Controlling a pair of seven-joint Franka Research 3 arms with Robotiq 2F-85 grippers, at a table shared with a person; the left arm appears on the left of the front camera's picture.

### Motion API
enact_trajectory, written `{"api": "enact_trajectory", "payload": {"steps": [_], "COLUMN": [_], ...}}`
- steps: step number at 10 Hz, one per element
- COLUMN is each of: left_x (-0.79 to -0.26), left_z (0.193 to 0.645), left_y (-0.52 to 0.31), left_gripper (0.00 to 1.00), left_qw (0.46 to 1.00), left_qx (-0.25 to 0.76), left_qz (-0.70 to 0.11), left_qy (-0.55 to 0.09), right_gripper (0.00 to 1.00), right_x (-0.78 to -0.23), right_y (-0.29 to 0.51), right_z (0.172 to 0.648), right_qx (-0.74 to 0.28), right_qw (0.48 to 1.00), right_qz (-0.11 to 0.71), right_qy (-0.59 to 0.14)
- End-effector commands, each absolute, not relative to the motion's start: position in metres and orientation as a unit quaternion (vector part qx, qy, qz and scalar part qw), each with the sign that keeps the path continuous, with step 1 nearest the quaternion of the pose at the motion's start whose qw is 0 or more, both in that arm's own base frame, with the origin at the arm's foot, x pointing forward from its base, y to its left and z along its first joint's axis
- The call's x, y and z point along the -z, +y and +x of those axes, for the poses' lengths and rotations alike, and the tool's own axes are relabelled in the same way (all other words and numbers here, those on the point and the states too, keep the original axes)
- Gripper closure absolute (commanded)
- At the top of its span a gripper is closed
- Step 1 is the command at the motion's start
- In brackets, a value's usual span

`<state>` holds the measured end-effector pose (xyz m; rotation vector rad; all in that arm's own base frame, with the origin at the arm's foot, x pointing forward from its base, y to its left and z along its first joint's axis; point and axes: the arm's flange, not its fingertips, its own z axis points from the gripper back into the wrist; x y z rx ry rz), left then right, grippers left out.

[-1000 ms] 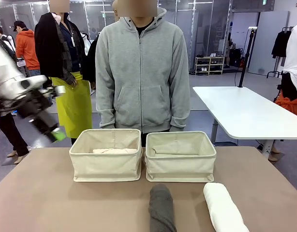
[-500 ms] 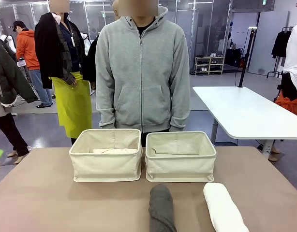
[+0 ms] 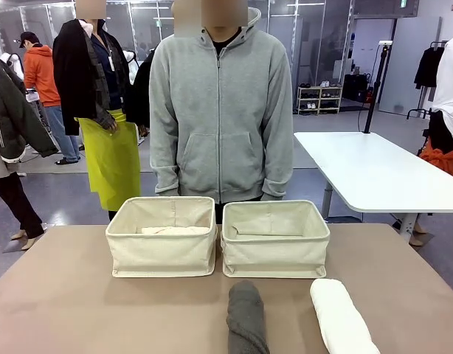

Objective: Divide the towels into two baskets.
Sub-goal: Pick up one hotel-folded towel from the bottom of the table and place it in the Fabric basket indicated by the person.

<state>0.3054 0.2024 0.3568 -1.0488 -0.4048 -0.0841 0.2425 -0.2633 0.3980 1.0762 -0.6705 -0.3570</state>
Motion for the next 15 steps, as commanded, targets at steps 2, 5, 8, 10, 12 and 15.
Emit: {"api": "enact_trajectory", "payload": {"steps": [2,5,8,10,12,15], "left_x": [-0.365,-0.365,-0.365,-0.365,-0.365,-0.365], "left_z": [0.304,0.304,0.304,0.304,0.304,0.304], "left_y": [0.205,0.205,0.205,0.205,0.205,0.205], "left_gripper": [0.0,0.0,0.0,0.0,0.0,0.0], "left_qw": [0.845,0.845,0.845,0.845,0.845,0.845], "left_qx": [0.044,0.044,0.044,0.044,0.044,0.044], "left_qz": [-0.493,-0.493,-0.493,-0.493,-0.493,-0.493], "left_qy": [-0.202,-0.202,-0.202,-0.202,-0.202,-0.202], "right_gripper": [0.0,0.0,0.0,0.0,0.0,0.0], "right_x": [-0.401,-0.401,-0.401,-0.401,-0.401,-0.406], "right_y": [-0.262,-0.262,-0.262,-0.262,-0.262,-0.236], "right_z": [0.241,0.241,0.241,0.241,0.241,0.253], "right_qx": [0.161,0.161,0.161,0.161,0.161,0.121], "right_qw": [0.788,0.788,0.788,0.788,0.788,0.826], "right_qz": [0.502,0.502,0.502,0.502,0.502,0.475], "right_qy": [-0.318,-0.318,-0.318,-0.318,-0.318,-0.277]}}
